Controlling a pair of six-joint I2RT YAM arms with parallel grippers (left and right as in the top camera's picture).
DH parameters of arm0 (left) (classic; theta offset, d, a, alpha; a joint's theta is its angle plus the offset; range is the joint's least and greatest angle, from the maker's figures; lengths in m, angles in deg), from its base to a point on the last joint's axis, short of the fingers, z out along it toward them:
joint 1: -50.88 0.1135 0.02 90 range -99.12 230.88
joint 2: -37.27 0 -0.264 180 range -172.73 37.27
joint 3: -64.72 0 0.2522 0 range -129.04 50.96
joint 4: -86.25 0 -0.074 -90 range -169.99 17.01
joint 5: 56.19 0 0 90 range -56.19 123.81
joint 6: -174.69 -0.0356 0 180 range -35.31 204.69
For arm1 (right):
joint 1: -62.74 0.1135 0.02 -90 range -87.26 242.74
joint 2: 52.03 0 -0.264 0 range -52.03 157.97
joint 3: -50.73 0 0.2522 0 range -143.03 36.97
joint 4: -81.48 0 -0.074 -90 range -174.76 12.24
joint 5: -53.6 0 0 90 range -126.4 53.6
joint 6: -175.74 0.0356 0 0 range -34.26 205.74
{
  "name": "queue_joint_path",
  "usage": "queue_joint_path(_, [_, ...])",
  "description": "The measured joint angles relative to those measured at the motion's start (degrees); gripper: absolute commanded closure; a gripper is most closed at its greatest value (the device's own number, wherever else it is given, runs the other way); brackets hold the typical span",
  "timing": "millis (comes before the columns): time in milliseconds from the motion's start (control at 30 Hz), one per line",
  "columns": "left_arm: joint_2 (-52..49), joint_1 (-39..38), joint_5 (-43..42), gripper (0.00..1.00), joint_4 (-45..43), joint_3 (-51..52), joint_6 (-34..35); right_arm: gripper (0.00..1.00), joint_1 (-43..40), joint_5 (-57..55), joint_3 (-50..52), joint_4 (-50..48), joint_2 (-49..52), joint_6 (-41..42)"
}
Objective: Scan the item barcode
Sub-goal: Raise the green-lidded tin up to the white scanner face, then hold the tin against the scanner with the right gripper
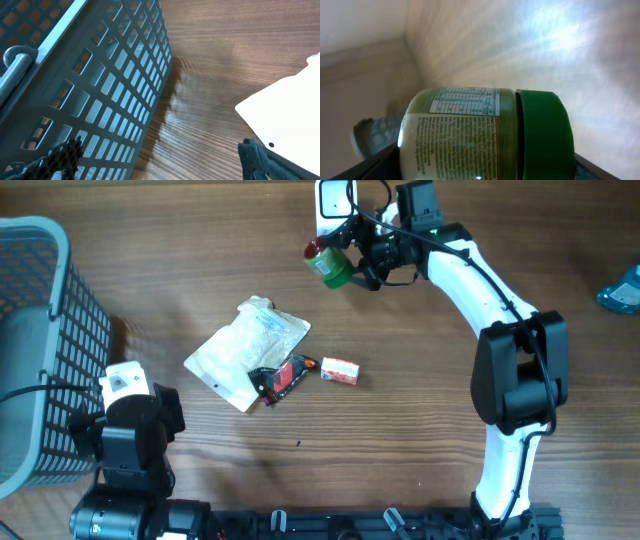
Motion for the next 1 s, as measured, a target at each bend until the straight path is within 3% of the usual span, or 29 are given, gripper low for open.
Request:
queue_joint_path(200, [0.0, 0.0, 0.0, 0.0, 0.0, 0.0, 0.0, 0.34, 0.9, -13.9, -2.1, -2.8, 0.0, -7.6])
queue_joint_path(367, [0.0, 0.0, 0.0, 0.0, 0.0, 0.0, 0.0, 0.25, 4.5, -25.0, -3.7, -6.2, 0.0, -14.4])
queue_joint_path(667, [0.0, 0.0, 0.0, 0.0, 0.0, 0.0, 0.0, 0.25, 9.9, -51.6, -4.0, -13.2, 0.1, -27.3])
queue_joint_path(1000, [0.0, 0.0, 0.0, 0.0, 0.0, 0.0, 0.0, 0.23, 11.0, -60.0, -4.2, -26.9, 1.9, -37.3])
